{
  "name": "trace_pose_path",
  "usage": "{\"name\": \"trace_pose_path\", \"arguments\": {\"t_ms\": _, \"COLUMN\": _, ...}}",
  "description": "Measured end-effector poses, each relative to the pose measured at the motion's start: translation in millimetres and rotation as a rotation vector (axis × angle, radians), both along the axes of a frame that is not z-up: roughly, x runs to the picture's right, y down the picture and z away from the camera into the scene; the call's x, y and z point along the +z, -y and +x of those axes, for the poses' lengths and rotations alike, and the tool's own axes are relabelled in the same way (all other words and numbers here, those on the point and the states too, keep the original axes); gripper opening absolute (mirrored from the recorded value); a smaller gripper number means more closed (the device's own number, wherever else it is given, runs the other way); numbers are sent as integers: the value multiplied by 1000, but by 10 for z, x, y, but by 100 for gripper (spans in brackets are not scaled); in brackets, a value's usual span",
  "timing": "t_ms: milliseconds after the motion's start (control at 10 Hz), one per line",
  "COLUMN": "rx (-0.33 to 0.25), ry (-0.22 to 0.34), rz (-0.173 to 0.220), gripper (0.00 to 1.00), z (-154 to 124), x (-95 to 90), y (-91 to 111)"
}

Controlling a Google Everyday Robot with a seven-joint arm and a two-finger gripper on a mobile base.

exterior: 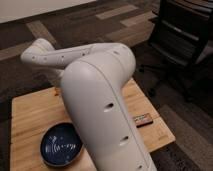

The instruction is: Place the pepper in the ceramic bowl

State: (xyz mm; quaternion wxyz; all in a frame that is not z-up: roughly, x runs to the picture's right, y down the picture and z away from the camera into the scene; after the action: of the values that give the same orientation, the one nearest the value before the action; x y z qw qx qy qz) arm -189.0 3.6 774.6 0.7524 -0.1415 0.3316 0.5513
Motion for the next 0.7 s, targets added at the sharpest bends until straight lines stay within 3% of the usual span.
{"name": "trace_pose_path", "arguments": {"t_ms": 200, "rx": -67, "ry": 45, "rz": -8, "gripper": 65, "z": -63, "x": 192, "y": 221}}
{"name": "trace_pose_path", "arguments": {"t_ms": 400, "rx": -228, "ry": 156, "rz": -62, "gripper": 65, "z": -235, "x": 386, "y": 390}}
{"name": "trace_pose_path", "arguments": {"t_ms": 500, "rx": -335, "ry": 261, "rz": -121, "gripper": 65, "z": -391, "x": 449, "y": 388}}
{"name": "trace_pose_path", "arguments": {"t_ms": 600, "rx": -407, "ry": 352, "rz": -166, "gripper": 65, "z": -493, "x": 472, "y": 370}}
{"name": "trace_pose_path", "arguments": {"t_ms": 700, "rx": -453, "ry": 440, "rz": -186, "gripper": 65, "z": -584, "x": 476, "y": 392}}
